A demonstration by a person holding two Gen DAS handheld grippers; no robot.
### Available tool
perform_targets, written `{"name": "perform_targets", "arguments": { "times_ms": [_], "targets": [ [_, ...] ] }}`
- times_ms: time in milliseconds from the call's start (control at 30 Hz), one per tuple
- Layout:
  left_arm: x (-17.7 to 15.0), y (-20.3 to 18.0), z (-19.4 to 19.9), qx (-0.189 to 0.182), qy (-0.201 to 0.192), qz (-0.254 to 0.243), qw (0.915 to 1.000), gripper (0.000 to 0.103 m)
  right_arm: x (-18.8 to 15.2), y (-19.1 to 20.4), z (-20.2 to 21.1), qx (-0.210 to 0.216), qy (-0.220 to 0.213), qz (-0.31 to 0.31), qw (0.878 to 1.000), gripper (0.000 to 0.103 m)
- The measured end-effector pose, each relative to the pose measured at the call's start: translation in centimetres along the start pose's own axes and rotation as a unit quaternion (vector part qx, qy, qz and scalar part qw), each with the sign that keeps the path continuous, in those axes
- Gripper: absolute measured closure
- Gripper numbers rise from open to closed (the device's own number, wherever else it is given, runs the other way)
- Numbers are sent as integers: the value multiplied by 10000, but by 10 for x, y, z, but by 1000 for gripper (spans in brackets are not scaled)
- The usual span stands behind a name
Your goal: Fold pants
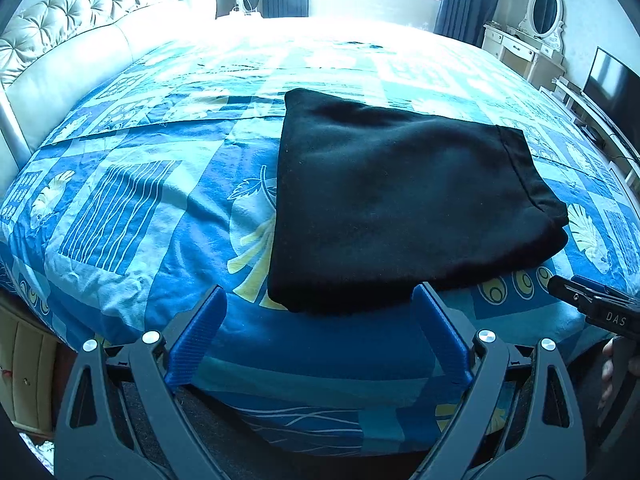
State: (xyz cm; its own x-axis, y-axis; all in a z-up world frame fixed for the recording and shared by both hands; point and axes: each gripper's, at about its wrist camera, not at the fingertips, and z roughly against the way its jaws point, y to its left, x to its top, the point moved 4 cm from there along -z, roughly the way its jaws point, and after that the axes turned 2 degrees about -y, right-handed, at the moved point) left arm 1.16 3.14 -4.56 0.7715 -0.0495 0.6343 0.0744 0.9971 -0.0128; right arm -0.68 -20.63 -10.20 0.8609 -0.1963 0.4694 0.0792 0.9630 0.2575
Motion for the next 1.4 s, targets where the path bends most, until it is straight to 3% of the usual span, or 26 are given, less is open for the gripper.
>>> {"name": "perform_targets", "arguments": {
  "times_ms": [633, 1300, 1400],
  "targets": [
    [0, 2, -2, 103, 151, 6, 9998, 9, -3, 3, -2, 60, 65, 13, 10000, 19],
    [1, -6, 6, 430, -106, -239, 9987, 9, -5, 8, -3, 59, 91, 79, 9999, 19],
    [4, -9, 10, 429, -196, -240, 9986, 2, -5, 9, -3, 61, 85, 98, 9999, 19]
  ]
}}
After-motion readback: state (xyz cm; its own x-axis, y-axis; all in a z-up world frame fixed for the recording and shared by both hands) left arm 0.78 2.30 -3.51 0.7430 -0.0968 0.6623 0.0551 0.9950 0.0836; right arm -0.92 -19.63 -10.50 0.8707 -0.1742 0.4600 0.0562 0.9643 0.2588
